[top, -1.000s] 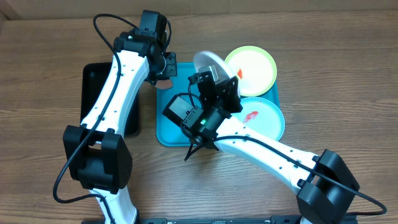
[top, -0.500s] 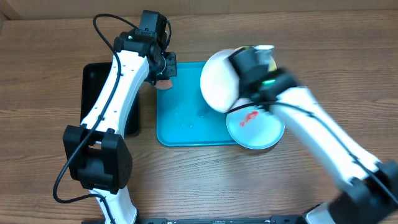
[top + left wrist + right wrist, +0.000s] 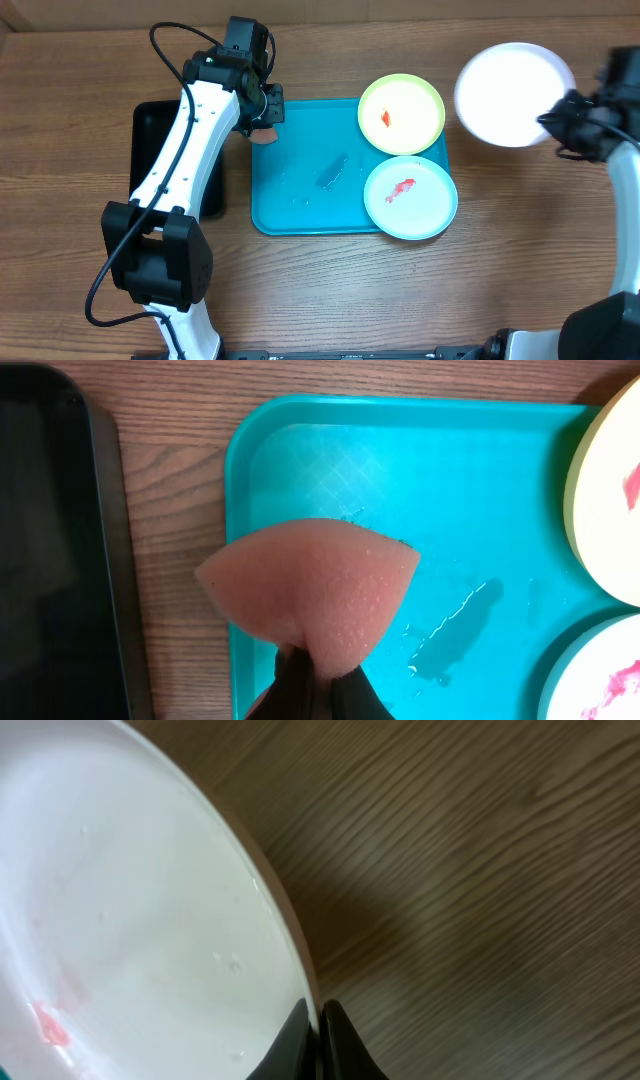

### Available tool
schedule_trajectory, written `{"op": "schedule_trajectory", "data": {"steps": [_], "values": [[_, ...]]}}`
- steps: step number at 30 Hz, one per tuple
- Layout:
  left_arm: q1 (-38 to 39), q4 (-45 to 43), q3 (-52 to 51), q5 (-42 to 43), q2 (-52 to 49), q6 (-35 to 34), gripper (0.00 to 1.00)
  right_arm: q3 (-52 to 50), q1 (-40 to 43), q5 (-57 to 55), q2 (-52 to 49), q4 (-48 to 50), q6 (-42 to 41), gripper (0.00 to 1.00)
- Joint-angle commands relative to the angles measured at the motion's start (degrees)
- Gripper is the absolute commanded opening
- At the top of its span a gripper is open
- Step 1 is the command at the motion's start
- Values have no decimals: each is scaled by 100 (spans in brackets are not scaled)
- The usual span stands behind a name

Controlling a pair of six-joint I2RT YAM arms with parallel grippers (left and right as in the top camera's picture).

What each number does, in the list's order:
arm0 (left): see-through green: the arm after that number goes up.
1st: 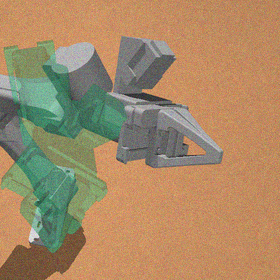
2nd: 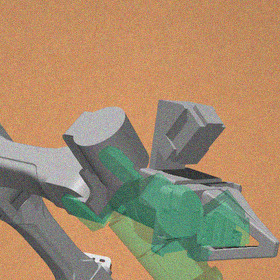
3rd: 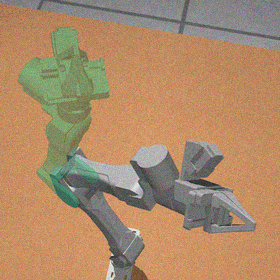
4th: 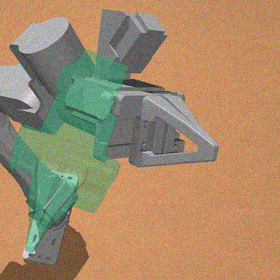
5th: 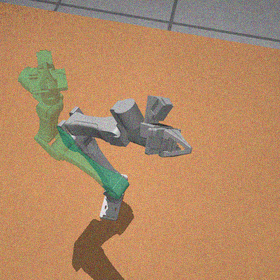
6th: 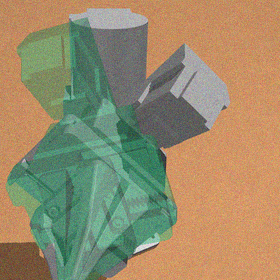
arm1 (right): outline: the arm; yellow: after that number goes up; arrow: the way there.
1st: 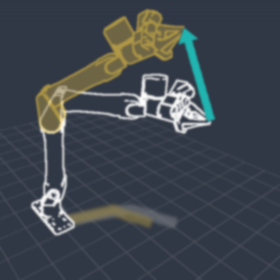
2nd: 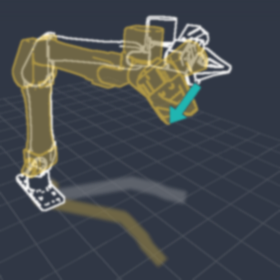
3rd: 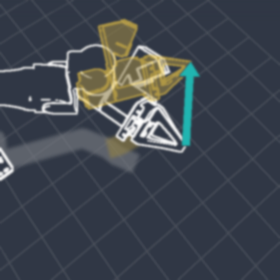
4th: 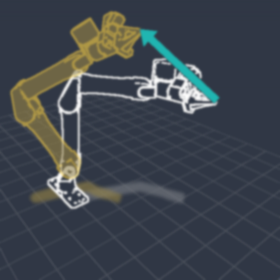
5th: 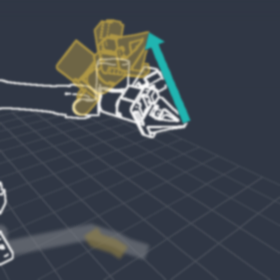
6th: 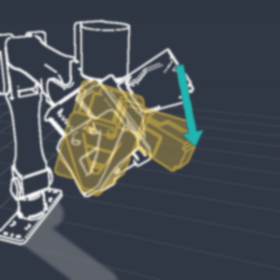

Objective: Clean dirty plates on tray and stack at the side
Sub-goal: 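Place white plate on table right of tray with right gripper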

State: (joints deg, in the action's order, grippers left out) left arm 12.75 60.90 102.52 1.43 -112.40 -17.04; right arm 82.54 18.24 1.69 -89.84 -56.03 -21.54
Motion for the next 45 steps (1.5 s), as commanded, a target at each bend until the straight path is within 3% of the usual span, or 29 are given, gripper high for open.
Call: {"op": "schedule_trajectory", "data": {"steps": [1,8,18,25,28,31,34,41,45], "values": [[39,-4,114,-37,28,-98,4,-396,509,190,-111,260,59,4],[42,-2,114,-35,22,-101,4,-1086,1029,190,-363,789,31,4],[79,-4,109,-37,20,-101,4,-1845,994,273,-761,1543,-118,4],[79,-4,109,-37,20,-101,4,-1875,994,275,-1054,1569,-116,4],[79,-4,109,-37,20,-98,4,-1875,994,308,-1058,1547,-116,12],[79,-4,109,-37,20,-98,4,-1873,990,533,-1056,1469,-114,13],[79,0,109,-35,20,-98,4,-1788,973,791,-1027,1314,-114,27],[79,13,109,-37,20,-98,4,-811,697,975,-645,-61,249,28],[79,-13,109,-37,20,-98,4,-555,262,1357,-334,-647,540,33]]}}
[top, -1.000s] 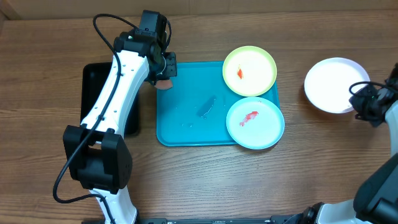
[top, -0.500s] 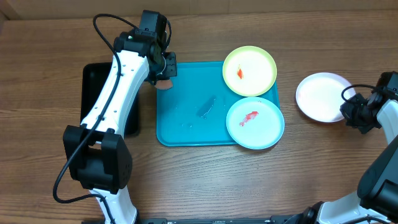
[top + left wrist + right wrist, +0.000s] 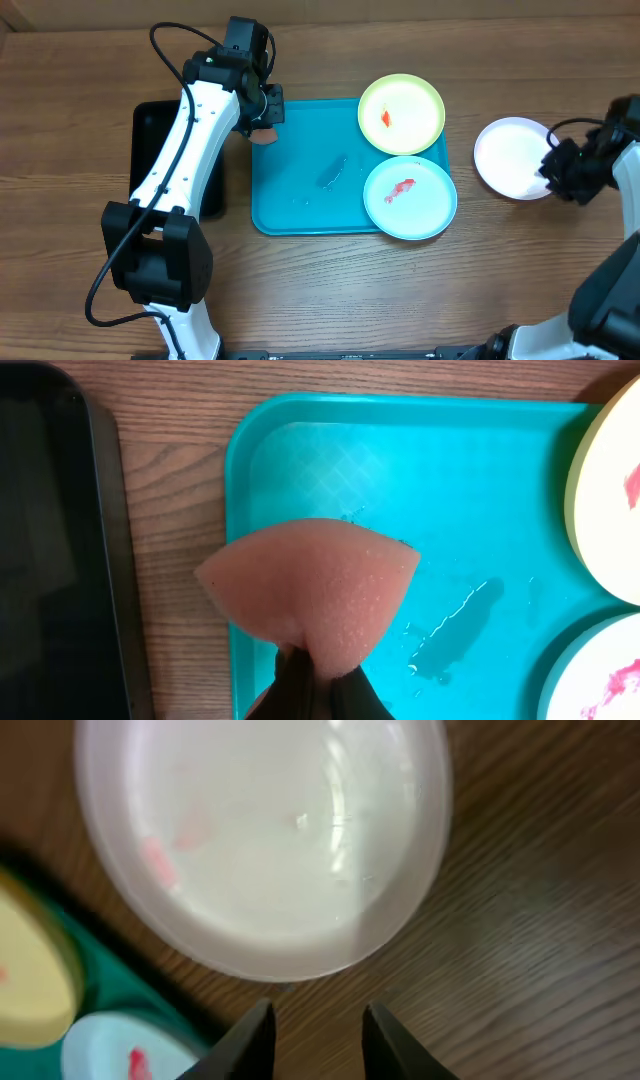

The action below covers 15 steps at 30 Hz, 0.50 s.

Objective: Clean dirty plates on tray and stack at the side
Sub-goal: 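Place white plate on table right of tray with right gripper, then grasp light-blue plate rim with right gripper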

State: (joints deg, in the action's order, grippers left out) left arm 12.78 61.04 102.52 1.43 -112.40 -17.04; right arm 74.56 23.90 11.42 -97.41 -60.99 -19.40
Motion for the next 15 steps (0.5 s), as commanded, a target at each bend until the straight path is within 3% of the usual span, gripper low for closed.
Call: {"op": "schedule_trajectory", "data": {"steps": [1,8,15], "values": [[76,-28,109,-37,20,-98,4,243,-450,393,452,-269,339,34],[76,-20,109,-39,20,-96,4,90,-1401,365,428,-837,599,35],[76,-22,109,-39,20,-96,4,-415,-1867,363,424,-699,597,36]]}}
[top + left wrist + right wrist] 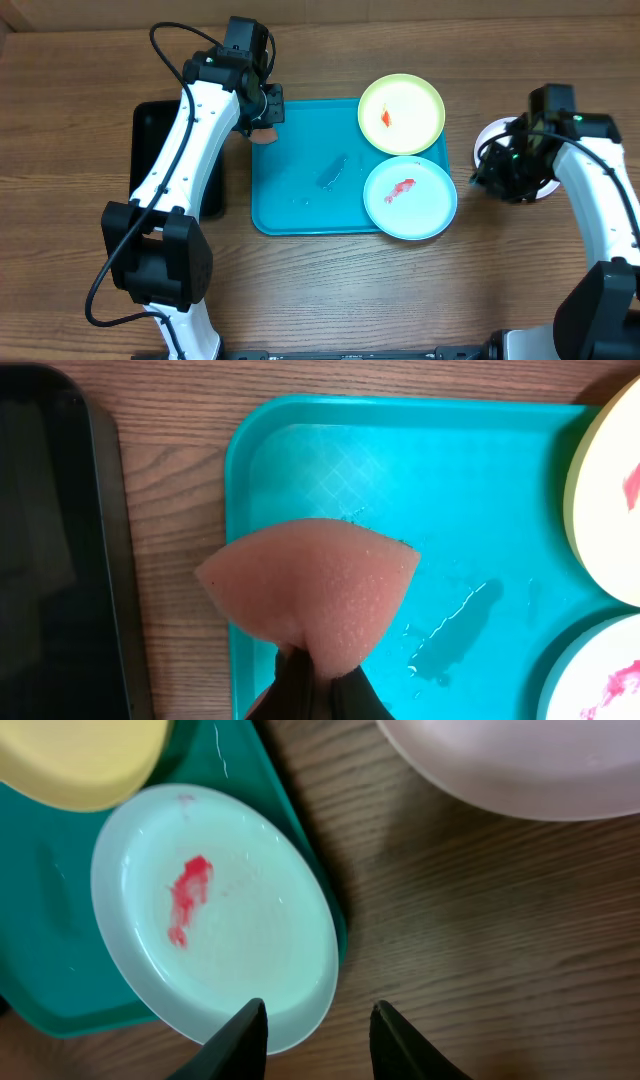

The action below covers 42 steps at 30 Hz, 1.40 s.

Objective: Clean dirty plates on tray and stack at the side
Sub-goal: 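Grasp light-blue plate rim with right gripper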

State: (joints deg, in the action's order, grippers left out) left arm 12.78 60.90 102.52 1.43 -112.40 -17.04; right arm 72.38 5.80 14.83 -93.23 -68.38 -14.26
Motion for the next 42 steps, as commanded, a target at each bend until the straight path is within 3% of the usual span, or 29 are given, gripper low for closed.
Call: {"op": "schedule_trajectory", "data": {"steps": [1,18,34,42], "values": [[76,-9,109,-39,20,-96,4,-295,-61,20,7,81,83,36],[74,33,109,-42,20,-94,4,-1711,-61,-46,0,1414,146,39],[76,39,109,-39,20,-94,4,-1386,-61,538,2,1502,411,39],[76,42,109,-39,20,-96,4,-1703,-81,581,-11,1945,378,39]]}}
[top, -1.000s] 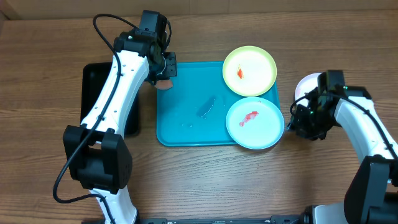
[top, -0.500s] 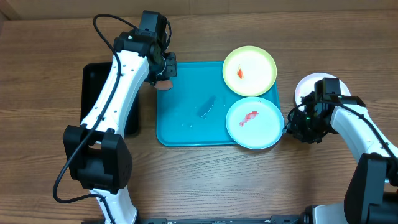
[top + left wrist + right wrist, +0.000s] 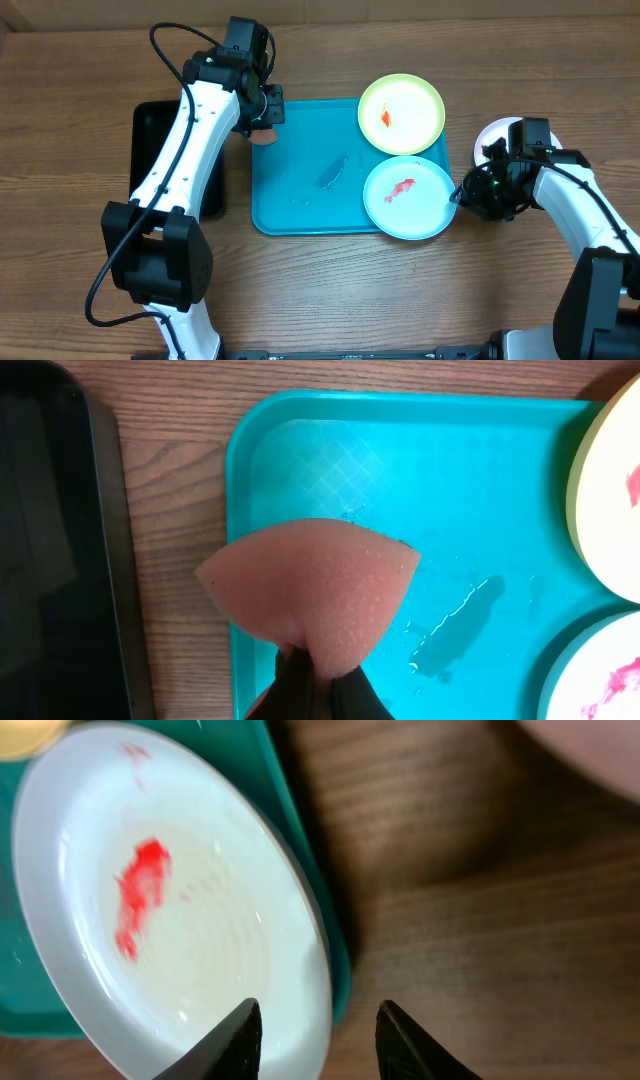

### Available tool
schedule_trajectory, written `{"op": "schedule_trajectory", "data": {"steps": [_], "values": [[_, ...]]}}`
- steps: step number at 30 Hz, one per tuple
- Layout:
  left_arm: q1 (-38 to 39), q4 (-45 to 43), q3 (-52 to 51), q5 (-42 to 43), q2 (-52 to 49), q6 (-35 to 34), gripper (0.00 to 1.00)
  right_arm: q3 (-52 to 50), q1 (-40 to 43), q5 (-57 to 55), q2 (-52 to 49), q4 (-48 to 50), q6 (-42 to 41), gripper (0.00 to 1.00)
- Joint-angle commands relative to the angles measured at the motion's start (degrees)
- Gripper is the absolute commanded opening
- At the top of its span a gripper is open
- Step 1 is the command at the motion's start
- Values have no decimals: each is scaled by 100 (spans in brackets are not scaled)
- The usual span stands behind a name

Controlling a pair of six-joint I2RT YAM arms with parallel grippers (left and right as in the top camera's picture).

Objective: Clean dirty plates on tray and stack at the side
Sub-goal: 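Grasp light-blue plate rim with right gripper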

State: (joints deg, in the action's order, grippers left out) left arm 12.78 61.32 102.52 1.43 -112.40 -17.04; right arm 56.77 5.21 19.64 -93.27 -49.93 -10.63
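Note:
A teal tray [image 3: 310, 190] holds a yellow-green plate [image 3: 401, 113] and a pale blue plate [image 3: 410, 198], each with a red smear. A white plate [image 3: 496, 137] lies on the table to the tray's right, partly under my right arm. My right gripper [image 3: 318, 1042] is open, its fingers straddling the right rim of the blue plate [image 3: 180, 930]. My left gripper [image 3: 310, 678] is shut on a pink sponge [image 3: 310, 588], held over the tray's far left corner [image 3: 250, 440].
A black tray [image 3: 150, 160] lies left of the teal tray, partly under my left arm. A wet streak [image 3: 333, 171] marks the teal tray's middle. Bare wooden table surrounds everything.
My right gripper has moved left and lower, from above the tray's right edge to the blue plate's right rim, still open. The left gripper with the sponge has not moved.
My right gripper first held the white plate up at the far right. Then the plate lay on the table right of the tray, the gripper open beside it. The gripper then moved toward the blue plate and now straddles its rim. The left stayed still throughout.

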Motion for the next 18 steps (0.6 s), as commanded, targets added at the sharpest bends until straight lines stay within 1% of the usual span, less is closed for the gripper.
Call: {"op": "schedule_trajectory", "data": {"steps": [1,8,18], "values": [[76,2,109,-39,20,-96,4,-201,-22,103,-7,153,-2,39],[74,2,109,-42,20,-94,4,-476,-24,105,-7,400,2,38],[76,15,109,-42,20,-94,4,-599,-24,103,-7,463,-24,20]]}}
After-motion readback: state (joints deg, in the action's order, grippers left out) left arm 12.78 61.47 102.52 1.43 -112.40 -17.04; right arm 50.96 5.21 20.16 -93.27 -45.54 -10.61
